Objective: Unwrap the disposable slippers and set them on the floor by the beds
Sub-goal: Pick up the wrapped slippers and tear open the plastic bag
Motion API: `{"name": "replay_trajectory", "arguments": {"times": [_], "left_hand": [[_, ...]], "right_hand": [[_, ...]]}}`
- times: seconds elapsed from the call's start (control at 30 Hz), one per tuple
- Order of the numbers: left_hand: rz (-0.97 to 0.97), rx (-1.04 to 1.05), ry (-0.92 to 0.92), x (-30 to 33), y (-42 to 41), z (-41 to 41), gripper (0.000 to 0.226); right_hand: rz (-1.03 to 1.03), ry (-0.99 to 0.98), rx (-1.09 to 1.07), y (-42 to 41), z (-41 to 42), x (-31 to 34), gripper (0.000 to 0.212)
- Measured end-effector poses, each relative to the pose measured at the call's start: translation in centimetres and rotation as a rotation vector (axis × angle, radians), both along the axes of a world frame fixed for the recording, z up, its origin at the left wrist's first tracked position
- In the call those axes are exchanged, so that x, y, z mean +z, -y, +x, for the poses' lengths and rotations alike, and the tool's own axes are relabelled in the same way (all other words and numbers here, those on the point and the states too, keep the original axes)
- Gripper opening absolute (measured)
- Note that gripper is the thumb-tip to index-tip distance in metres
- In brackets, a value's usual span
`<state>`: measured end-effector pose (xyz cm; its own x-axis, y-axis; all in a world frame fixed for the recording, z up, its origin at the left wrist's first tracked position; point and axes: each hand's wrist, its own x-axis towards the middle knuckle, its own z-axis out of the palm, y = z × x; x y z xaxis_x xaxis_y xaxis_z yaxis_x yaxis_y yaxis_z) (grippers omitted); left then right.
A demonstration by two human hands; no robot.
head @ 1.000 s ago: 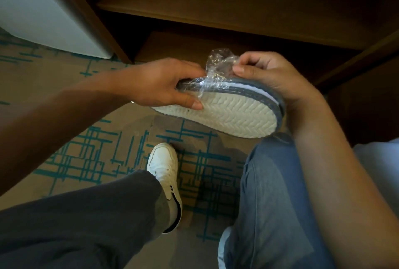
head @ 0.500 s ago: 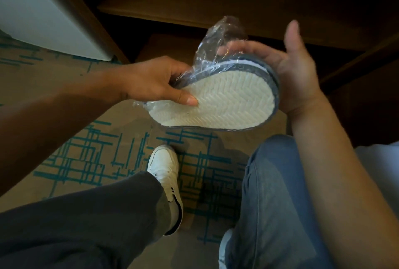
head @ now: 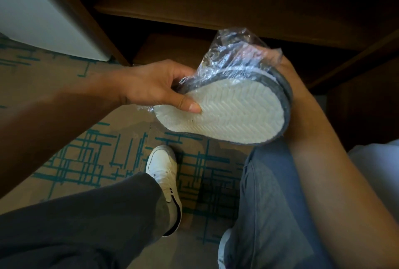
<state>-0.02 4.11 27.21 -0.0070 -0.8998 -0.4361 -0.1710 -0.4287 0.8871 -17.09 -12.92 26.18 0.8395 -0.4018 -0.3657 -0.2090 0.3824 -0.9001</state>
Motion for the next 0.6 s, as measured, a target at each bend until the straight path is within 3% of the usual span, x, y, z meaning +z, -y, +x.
{"name": "replay_trajectory", "arguments": {"times": [0.07, 0.17, 0.23, 0.33, 0.43, 0.53, 0.6], "left_hand": [[0.033, -0.042, 0.023, 0.0, 0.0, 0.1, 0.033], [0.048, -0.050, 0.045, 0.0, -0.2, 0.3, 0.030], [0.076, -0.049, 0.058, -0.3, -0.5, 0.6, 0.025], [0.125, -0.087, 0.100, -0.7, -0.7, 0.9, 0.016], [0.137, -0.131, 0.135, -0.7, -0.6, 0.9, 0.018], [0.135, -0.201, 0.164, -0.5, -0.5, 0.6, 0.018], [0.125, -0.258, 0.210, -0.5, -0.4, 0.3, 0.017]], "right_hand": [[0.180, 0.058, -0.046, -0.1, 0.0, 0.1, 0.032], [0.438, 0.334, -0.023, 0.6, -0.6, 0.3, 0.050], [0.352, 0.437, 0.177, 1.2, -0.8, 0.5, 0.074], [-0.023, 0.358, 0.369, 1.7, -0.9, 0.9, 0.095], [-0.303, 0.199, 0.357, 0.8, -0.6, 1.1, 0.060], [-0.413, 0.105, 0.314, 0.5, -0.5, 1.0, 0.019], [-0.408, 0.081, 0.284, 0.5, -0.3, 0.9, 0.008]]}}
